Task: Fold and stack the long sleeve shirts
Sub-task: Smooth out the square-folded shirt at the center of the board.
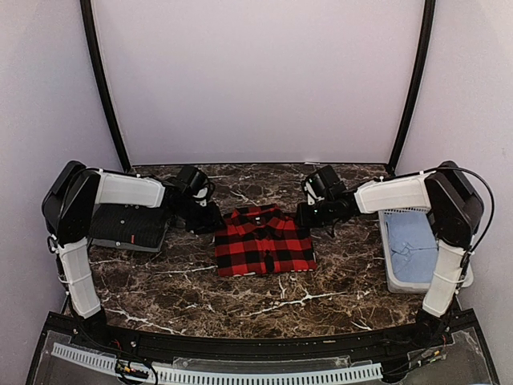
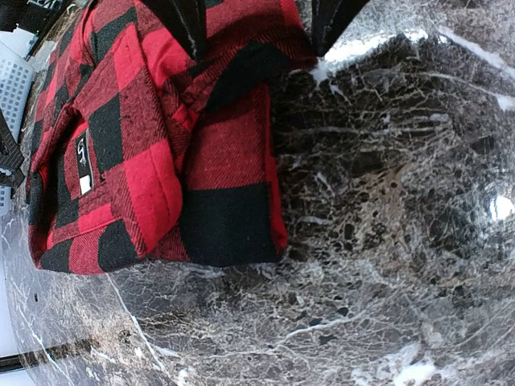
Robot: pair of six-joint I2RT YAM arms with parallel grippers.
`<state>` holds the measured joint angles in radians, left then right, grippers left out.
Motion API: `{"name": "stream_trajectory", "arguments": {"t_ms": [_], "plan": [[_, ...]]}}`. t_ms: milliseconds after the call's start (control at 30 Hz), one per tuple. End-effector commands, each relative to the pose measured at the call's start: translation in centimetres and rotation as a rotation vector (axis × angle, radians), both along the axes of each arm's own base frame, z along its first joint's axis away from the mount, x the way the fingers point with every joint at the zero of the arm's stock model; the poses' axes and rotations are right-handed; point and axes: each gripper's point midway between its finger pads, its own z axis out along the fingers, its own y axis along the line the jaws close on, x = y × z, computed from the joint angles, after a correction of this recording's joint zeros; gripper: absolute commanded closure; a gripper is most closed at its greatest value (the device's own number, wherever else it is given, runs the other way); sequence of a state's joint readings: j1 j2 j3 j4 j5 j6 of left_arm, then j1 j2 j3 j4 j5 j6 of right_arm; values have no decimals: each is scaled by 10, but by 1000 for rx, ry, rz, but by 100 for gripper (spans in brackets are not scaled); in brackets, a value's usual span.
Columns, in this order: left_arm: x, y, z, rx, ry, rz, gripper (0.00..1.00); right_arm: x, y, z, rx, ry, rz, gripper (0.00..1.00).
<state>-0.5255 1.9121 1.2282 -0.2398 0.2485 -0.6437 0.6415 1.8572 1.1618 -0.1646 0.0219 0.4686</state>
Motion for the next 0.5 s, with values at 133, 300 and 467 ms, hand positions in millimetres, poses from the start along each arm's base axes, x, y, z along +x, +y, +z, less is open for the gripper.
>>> {"name": "stream_trajectory", "arguments": {"t_ms": [133,300,467], "plan": [[9,-4,1,-10,1,-7,59,15,2,-10,-10,-9,0,65],[12,-12,1,-39,8,-20,74,16,6,-10,2,-3,7,71],[14,-16,8,-57,-4,-34,90,16,7,-1,14,-14,9,82]]}}
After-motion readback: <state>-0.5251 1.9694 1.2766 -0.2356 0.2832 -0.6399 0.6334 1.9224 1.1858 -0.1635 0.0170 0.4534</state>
